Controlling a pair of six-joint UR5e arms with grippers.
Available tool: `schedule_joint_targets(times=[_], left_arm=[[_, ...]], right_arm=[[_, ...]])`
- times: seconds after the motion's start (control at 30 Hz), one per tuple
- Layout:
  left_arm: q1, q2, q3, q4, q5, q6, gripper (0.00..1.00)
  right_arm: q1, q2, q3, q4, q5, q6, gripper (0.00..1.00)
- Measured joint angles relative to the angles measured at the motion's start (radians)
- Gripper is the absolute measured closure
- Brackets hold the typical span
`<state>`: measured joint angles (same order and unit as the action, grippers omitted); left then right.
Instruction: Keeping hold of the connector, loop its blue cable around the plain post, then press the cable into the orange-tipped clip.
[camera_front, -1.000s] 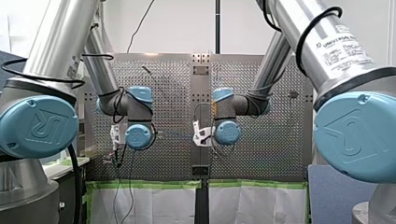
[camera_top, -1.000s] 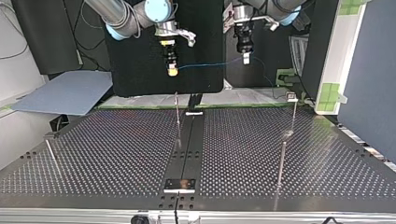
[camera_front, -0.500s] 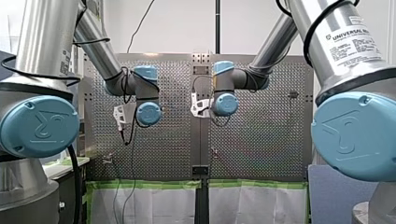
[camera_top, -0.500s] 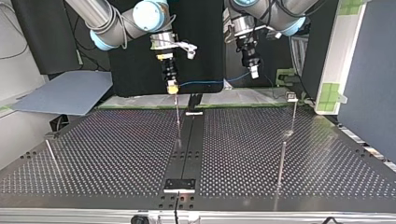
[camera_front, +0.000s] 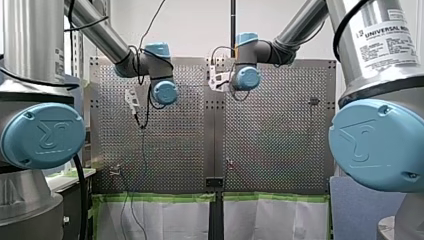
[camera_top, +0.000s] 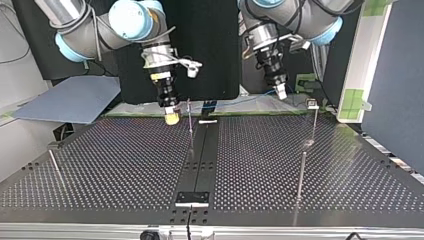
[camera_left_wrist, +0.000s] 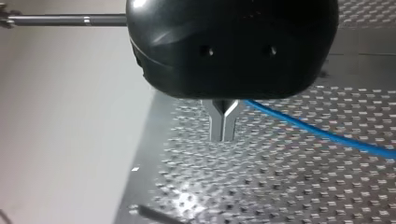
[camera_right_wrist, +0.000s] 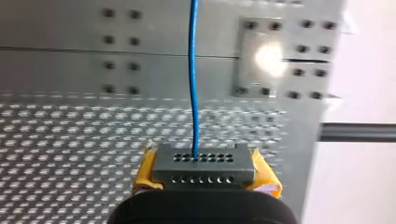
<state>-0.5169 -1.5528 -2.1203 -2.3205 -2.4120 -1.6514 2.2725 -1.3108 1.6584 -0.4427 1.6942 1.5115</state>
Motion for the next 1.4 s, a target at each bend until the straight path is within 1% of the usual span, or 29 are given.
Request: schedule_joint_targets(times=[0.1, 0.27, 0.37, 0.5, 0.63, 0.8, 0.97, 1.13, 1.23, 1.33, 1.4], left_arm=[[0.005, 0.028, 0.028, -0.028, -0.002, 0.003, 0.99], [0.009, 0.072, 0.072, -0.072, -0.003, 0.007, 0.99], [0.025, 0.101, 0.101, -0.101, -0.003, 0.023, 0.99], [0.045, 0.142, 0.145, -0.145, 0.001, 0.034, 0.99], [0.059, 0.156, 0.184, -0.184, 0.011, 0.035, 0.99], [0.081, 0.154, 0.237, -0.236, 0.045, 0.035, 0.99], [0.109, 0.124, 0.282, -0.282, 0.071, 0.028, 0.99], [0.158, 0.083, 0.334, -0.333, 0.115, -0.010, 0.99], [0.187, 0.075, 0.364, -0.363, 0.144, -0.035, 0.99], [0.212, 0.072, 0.389, -0.389, 0.169, -0.048, 0.99], [0.229, 0.069, 0.406, -0.404, 0.186, -0.059, 0.99]], right_arm=[[-0.007, 0.004, -0.027, 0.028, -0.022, 0.000, 1.00], [-0.013, 0.041, -0.074, 0.074, -0.061, -0.011, 1.00], [-0.014, 0.064, -0.105, 0.105, -0.083, -0.015, 1.00], [-0.015, 0.079, -0.140, 0.139, -0.106, -0.014, 1.00], [-0.015, 0.085, -0.182, 0.161, -0.139, -0.011, 1.00], [-0.015, 0.087, -0.234, 0.186, -0.164, -0.008, 1.00], [-0.011, 0.090, -0.291, 0.206, -0.182, -0.008, 1.00], [-0.008, 0.091, -0.330, 0.216, -0.192, -0.008, 1.00], [-0.007, 0.093, -0.352, 0.215, -0.202, -0.009, 1.00], [-0.005, 0.099, -0.365, 0.211, -0.214, -0.013, 1.00], [-0.003, 0.106, -0.372, 0.211, -0.217, -0.014, 1.00]])
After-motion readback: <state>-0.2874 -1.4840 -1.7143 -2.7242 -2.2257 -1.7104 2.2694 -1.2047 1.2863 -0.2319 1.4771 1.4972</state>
